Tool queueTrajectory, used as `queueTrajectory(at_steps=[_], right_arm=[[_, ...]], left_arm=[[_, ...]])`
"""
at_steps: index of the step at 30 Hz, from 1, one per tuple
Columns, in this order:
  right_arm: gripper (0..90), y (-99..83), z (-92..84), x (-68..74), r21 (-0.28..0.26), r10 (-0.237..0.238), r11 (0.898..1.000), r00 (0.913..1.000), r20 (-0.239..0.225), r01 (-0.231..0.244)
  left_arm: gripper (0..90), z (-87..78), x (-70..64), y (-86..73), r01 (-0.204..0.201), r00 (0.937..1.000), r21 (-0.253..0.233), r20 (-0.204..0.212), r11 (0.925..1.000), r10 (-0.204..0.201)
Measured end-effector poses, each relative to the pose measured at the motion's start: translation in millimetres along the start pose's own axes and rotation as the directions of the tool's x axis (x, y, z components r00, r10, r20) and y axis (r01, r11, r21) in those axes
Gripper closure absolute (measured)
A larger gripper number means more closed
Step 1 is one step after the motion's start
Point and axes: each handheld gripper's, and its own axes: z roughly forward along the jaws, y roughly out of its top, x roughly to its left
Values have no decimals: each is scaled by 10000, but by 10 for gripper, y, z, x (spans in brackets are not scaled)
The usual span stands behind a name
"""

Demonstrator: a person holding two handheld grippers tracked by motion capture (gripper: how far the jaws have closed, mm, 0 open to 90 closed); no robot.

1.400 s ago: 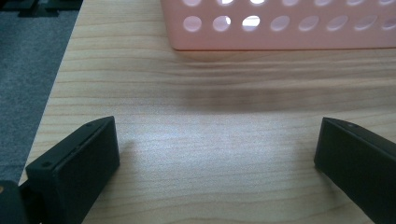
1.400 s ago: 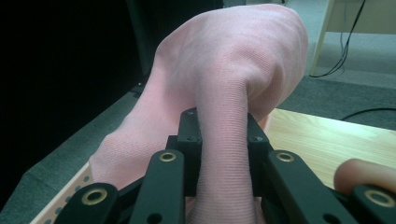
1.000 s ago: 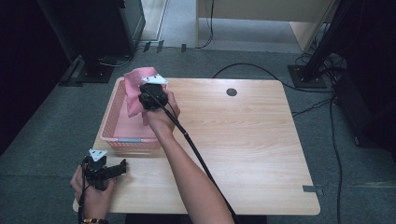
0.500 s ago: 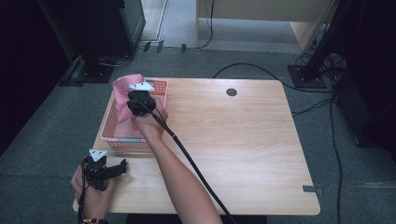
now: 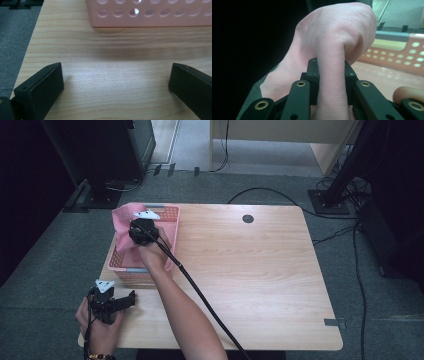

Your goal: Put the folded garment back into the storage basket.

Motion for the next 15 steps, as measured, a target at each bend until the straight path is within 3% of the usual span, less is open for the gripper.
queueTrajectory(at_steps=[12, 15], right_arm=[[702, -97, 34, -240, 1013, -161, 9948, 9987, 490, 111], [683, -94, 9, -276, 1318, -517, 9904, 9960, 735, 416]], left_arm=[[0, 0, 0, 0, -3, 10000, -2, -1, 10000, 3], [0, 1, -1, 0, 8, 10000, -9, -2, 10000, -9]])
